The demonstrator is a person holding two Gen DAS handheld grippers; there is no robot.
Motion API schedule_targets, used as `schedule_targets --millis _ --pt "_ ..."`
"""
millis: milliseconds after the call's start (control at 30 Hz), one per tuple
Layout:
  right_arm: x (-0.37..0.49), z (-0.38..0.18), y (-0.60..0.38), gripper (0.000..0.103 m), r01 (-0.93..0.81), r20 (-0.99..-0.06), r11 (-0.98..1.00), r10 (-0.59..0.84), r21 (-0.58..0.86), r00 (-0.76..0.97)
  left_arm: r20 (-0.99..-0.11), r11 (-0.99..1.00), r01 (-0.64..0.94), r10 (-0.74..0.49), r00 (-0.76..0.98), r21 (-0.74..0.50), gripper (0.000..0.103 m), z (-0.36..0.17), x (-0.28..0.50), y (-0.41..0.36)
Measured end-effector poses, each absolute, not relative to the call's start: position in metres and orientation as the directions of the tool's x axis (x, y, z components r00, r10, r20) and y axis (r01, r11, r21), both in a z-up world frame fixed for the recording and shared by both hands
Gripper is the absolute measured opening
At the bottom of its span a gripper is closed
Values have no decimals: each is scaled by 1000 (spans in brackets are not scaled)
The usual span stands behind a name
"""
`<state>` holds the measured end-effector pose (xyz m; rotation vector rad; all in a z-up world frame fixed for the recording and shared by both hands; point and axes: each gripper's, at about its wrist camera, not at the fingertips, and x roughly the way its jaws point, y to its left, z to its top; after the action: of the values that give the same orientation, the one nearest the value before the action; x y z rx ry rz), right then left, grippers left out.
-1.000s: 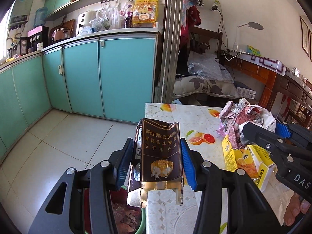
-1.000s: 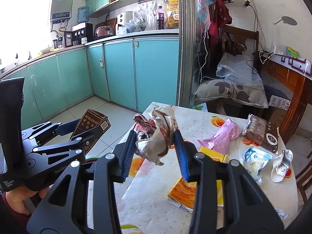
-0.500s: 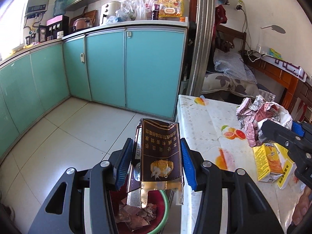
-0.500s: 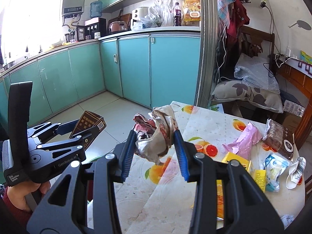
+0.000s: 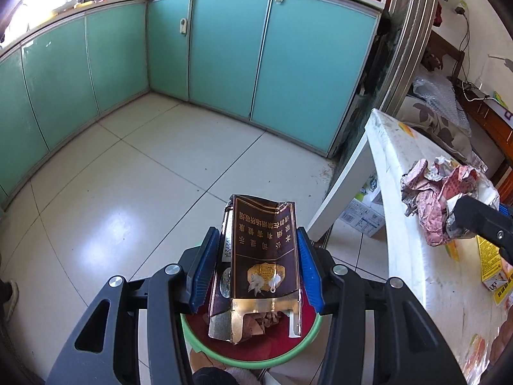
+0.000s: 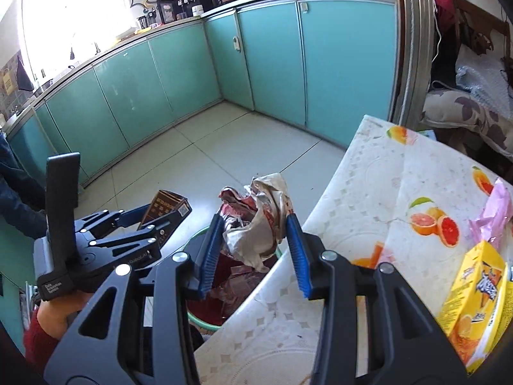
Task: Collect trash
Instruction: 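Carry the brown cigarette box and foil wrapper over the red bin, then open both tools over the red bin to drop the box and wrapper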
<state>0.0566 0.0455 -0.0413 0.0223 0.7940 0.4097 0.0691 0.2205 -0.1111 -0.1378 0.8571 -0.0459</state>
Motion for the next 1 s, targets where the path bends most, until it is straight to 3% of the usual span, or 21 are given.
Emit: schedule_targets --millis 367,1000 --pt "78 -64 85 41 -401 -754 893 405 205 517 -821 985 -82 -79 565 -152 46 -153 87 239" --pt "86 -81 99 42 -411 -780 894 383 179 494 -820 979 -107 -83 567 -173 46 -152 88 247"
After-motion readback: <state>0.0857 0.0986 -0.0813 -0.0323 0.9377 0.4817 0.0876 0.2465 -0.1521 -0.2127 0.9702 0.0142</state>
